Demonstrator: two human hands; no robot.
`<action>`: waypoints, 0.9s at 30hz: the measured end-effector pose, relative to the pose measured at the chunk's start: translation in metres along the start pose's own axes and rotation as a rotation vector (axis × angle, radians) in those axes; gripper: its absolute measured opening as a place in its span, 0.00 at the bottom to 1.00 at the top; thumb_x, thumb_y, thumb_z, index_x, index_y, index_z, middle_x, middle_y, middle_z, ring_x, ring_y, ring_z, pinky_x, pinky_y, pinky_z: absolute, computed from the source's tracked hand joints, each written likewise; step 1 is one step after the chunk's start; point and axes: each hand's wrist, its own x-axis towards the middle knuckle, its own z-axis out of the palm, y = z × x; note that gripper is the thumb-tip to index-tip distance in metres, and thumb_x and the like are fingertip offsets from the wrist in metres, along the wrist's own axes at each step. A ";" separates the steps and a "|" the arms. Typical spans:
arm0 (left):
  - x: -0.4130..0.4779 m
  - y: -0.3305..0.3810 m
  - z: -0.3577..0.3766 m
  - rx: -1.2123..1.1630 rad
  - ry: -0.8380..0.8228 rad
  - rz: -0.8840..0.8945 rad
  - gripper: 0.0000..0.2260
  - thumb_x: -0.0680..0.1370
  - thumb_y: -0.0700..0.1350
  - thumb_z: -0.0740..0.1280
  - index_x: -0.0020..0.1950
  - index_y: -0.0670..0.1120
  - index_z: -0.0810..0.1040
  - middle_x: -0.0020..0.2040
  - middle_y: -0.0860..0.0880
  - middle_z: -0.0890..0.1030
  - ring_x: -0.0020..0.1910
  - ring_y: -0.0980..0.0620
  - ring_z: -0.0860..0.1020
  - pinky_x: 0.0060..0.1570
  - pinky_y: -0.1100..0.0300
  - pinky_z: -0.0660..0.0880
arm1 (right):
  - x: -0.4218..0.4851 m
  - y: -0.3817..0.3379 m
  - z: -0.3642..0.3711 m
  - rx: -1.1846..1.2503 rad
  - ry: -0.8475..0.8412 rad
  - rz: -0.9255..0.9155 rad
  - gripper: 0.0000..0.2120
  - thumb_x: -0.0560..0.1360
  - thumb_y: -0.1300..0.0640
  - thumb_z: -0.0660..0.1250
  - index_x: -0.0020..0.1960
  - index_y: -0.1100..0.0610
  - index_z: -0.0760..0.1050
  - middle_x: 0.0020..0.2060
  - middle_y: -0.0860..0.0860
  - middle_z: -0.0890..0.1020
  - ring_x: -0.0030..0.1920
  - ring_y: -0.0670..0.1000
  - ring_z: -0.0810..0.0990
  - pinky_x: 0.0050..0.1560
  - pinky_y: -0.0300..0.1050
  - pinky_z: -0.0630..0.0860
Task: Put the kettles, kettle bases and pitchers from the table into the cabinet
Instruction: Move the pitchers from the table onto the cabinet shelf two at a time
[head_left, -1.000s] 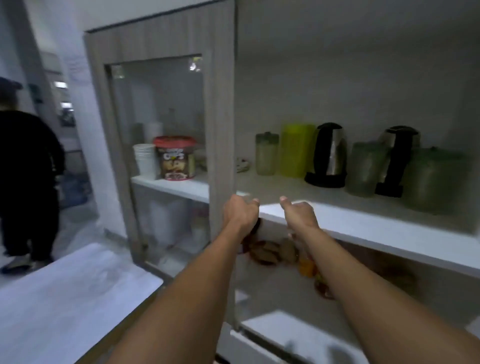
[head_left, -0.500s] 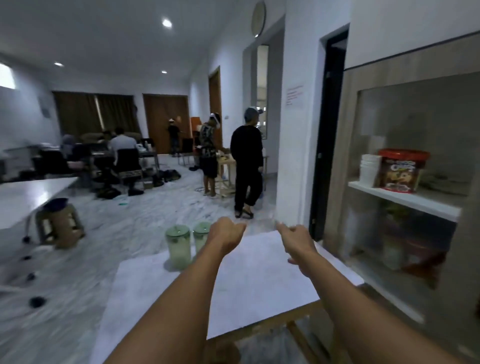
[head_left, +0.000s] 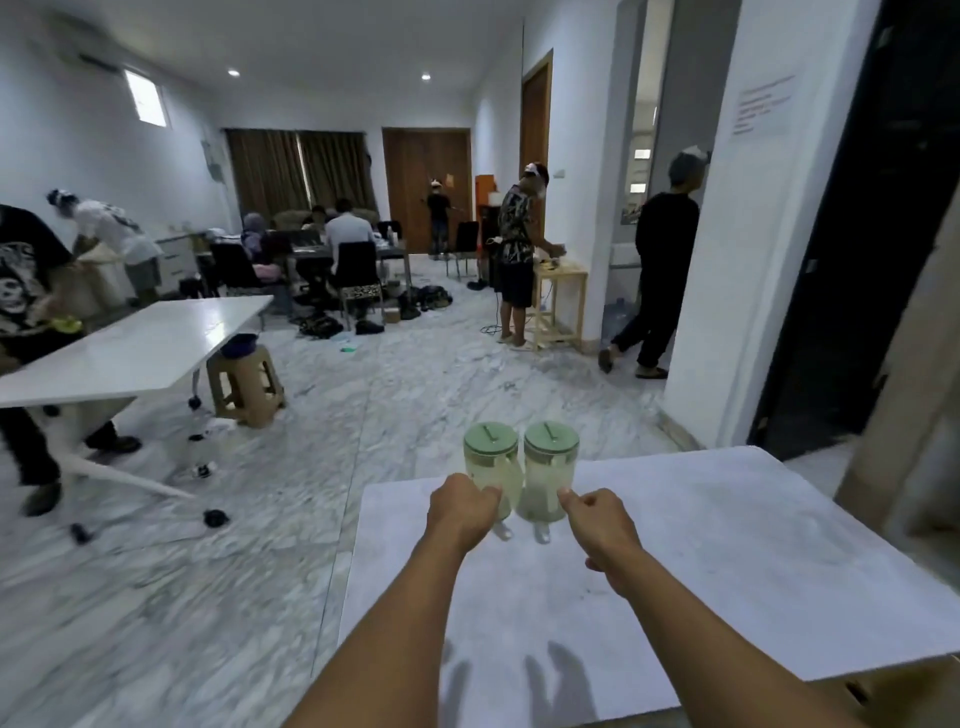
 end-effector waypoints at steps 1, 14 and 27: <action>0.016 0.001 0.006 -0.019 -0.006 -0.019 0.24 0.78 0.51 0.65 0.61 0.30 0.76 0.60 0.31 0.79 0.59 0.34 0.78 0.56 0.47 0.76 | 0.019 0.004 0.005 -0.001 0.003 0.014 0.18 0.79 0.42 0.61 0.50 0.58 0.71 0.43 0.55 0.74 0.43 0.57 0.71 0.45 0.49 0.71; 0.178 0.009 0.120 -0.362 -0.050 -0.420 0.21 0.75 0.54 0.69 0.59 0.40 0.81 0.55 0.40 0.83 0.55 0.39 0.81 0.58 0.49 0.78 | 0.193 0.028 0.060 -0.013 -0.063 0.174 0.27 0.75 0.40 0.67 0.63 0.59 0.72 0.57 0.55 0.79 0.60 0.58 0.78 0.58 0.51 0.73; 0.180 0.012 0.093 -0.391 -0.051 -0.284 0.13 0.73 0.50 0.62 0.39 0.42 0.81 0.43 0.42 0.85 0.43 0.41 0.82 0.41 0.51 0.75 | 0.167 0.014 0.057 0.264 0.123 0.230 0.22 0.82 0.43 0.55 0.51 0.60 0.79 0.47 0.55 0.85 0.52 0.58 0.81 0.60 0.59 0.76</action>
